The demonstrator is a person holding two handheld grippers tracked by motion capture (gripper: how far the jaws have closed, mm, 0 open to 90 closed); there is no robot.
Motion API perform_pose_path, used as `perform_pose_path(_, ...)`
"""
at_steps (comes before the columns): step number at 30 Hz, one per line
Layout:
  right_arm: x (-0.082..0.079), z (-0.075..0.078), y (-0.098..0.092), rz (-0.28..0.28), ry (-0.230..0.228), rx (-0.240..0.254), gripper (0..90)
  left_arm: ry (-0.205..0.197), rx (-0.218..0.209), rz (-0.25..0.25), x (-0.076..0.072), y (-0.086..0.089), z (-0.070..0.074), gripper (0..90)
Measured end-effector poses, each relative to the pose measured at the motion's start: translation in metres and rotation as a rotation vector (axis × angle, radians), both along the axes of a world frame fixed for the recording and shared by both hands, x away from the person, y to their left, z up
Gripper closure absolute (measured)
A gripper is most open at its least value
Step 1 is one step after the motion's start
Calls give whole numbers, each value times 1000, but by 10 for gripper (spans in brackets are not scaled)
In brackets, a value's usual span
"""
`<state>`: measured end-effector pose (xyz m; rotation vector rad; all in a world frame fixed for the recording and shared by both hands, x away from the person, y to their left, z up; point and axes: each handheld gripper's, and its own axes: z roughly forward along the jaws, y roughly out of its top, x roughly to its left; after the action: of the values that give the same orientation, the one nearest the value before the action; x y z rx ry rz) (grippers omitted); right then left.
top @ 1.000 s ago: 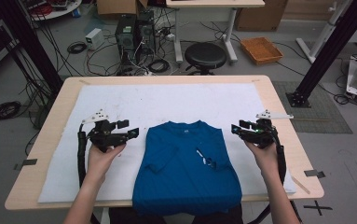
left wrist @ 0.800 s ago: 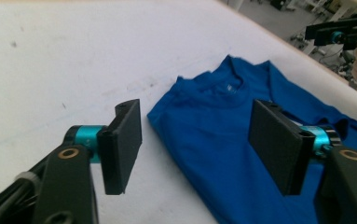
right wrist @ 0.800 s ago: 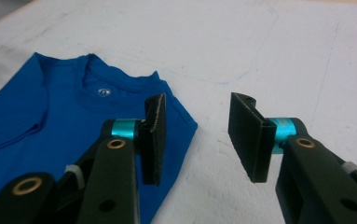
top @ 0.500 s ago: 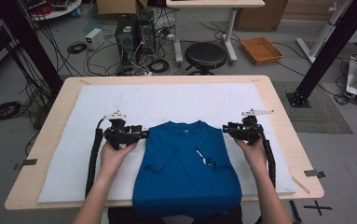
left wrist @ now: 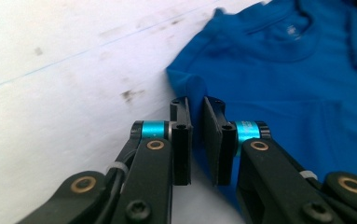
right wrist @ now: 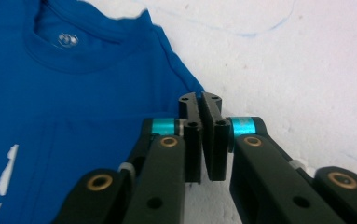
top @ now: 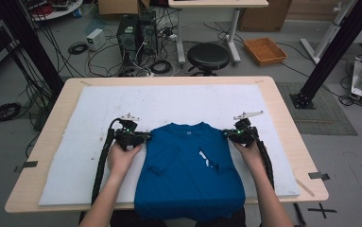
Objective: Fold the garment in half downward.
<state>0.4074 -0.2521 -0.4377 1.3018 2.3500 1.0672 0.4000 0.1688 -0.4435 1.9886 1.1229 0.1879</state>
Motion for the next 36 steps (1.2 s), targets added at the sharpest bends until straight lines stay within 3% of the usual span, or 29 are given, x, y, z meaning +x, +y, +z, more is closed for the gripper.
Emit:
perform_pose_path(1, -1, 2, -1, 0, -5, 15, 779, 0, 0, 0, 0, 0, 0, 744)
perform_pose_path(3, -1, 5, -4, -9, -22, 42, 735, -26, -28, 30, 0, 2, 4, 602)
perform_pose_path(6, 4, 7, -3, -18, -38, 58, 669, -34, -53, 24, 6, -1, 6, 530)
perform_pose_path(10, 16, 7, 6, -7, -24, 40, 651, -33, -71, 14, 15, -7, 5, 515)
perform_pose_path(12, 21, 6, 10, 1, -38, 49, 651, 17, -89, 19, 24, -15, 3, 522)
perform_pose_path(13, 21, 6, 10, 1, -38, 49, 651, 17, -89, 19, 24, -15, 3, 527)
perform_pose_path(15, 24, 4, 14, -1, -19, 44, 652, 3, -57, -2, 28, -22, 2, 539)
perform_pose_path(16, 27, 1, 17, 3, -8, 20, 653, -21, -3, -20, 29, -27, 3, 553)
perform_pose_path(20, 29, -1, 21, 10, -1, 21, 655, 2, 9, -26, 34, -31, 1, 553)
perform_pose_path(25, 32, -5, 29, 32, 10, -27, 669, 0, 35, -29, 36, -37, 1, 563)
perform_pose_path(27, 33, -5, 28, 38, 9, -31, 690, -5, 45, -28, 36, -37, 1, 593)
perform_pose_path(29, 33, -5, 29, 43, -2, -48, 714, -35, 93, -31, 35, -38, 1, 665)
perform_pose_path(32, 33, -5, 29, 48, -10, -51, 713, -55, 116, -40, 32, -39, 1, 749)
perform_pose_path(34, 32, -3, 28, 42, -18, -33, 678, -64, 113, -40, 33, -39, 1, 740)
perform_pose_path(36, 34, -3, 27, 49, -24, -16, 676, -69, 120, -31, 33, -42, 1, 656)
